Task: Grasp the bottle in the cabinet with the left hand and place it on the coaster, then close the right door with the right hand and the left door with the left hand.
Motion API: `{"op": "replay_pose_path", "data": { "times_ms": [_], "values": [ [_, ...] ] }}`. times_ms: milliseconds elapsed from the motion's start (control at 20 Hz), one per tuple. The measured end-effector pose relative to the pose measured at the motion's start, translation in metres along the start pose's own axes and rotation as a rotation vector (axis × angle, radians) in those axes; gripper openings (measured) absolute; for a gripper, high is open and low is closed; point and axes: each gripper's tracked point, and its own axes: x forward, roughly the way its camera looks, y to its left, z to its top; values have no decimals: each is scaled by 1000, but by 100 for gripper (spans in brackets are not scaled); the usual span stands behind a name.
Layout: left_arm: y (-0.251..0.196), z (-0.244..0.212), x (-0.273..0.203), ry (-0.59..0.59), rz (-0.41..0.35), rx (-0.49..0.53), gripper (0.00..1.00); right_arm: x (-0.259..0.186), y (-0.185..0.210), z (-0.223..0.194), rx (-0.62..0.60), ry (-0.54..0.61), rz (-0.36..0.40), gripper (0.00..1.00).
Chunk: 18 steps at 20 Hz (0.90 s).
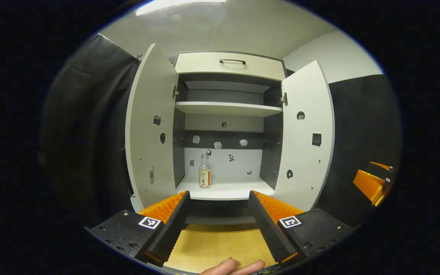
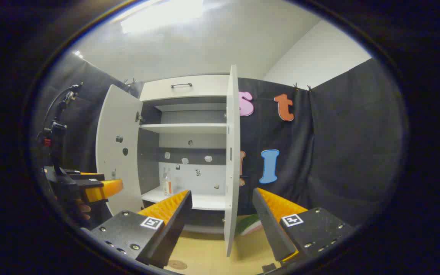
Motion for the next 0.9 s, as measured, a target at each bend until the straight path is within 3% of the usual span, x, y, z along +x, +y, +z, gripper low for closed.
{"op": "replay_pose_path", "data": {
  "times_ms": [100, 300, 450, 500, 550, 850, 900],
  "values": [
    [6, 4, 5, -14, 3, 2, 97, 5, 7, -1, 1, 2, 2, 92],
    [14, 1, 14, 20, -4, -4, 96, 14, 14, 3, 23, 4, 0, 97],
    [26, 8, 20, -3, 15, -4, 97, 21, 16, 1, 24, 4, 0, 96],
    [30, 9, 22, -3, 20, 3, 96, 24, 16, -1, 19, 9, -3, 92],
    [34, 9, 24, 2, 25, 15, 96, 25, 14, -5, 15, 16, -6, 96],
    [59, 7, 36, 3, 52, 28, 96, 38, 14, -16, 17, 26, -11, 97],
    [61, 5, 41, 4, 56, 24, 97, 40, 15, -19, 19, 31, -6, 93]
  ]
}}
